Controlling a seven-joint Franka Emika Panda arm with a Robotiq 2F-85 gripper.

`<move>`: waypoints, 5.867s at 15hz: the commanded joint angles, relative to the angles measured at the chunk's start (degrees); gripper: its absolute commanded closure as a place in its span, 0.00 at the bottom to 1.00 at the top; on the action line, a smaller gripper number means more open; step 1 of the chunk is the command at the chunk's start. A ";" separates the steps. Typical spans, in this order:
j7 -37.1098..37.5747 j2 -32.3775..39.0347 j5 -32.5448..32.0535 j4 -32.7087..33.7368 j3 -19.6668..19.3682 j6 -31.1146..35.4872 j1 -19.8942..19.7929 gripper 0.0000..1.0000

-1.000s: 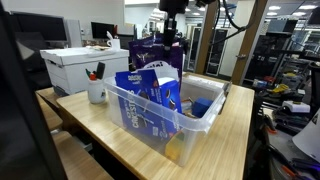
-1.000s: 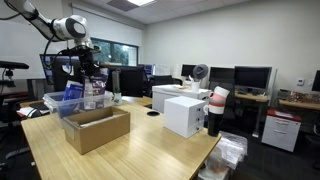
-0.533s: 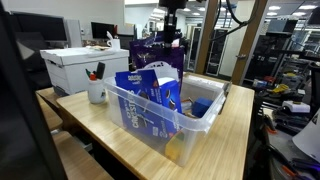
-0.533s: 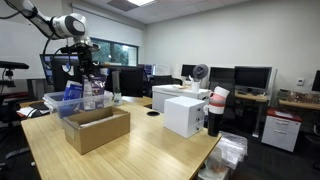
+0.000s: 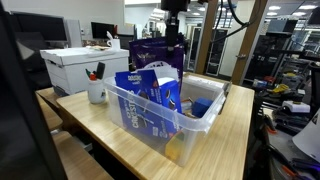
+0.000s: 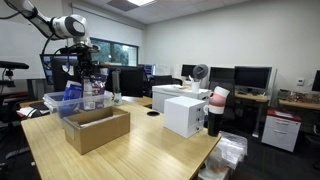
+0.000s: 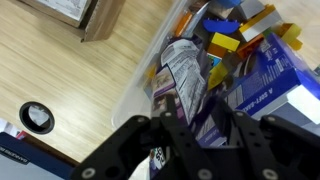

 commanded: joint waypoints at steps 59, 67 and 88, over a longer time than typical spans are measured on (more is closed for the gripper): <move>-1.66 -5.40 0.14 5.10 1.74 -6.08 0.97 0.97; -1.86 -5.13 1.05 5.17 1.73 -7.67 1.01 0.47; -2.62 -4.94 1.55 3.90 1.43 -6.20 0.81 0.49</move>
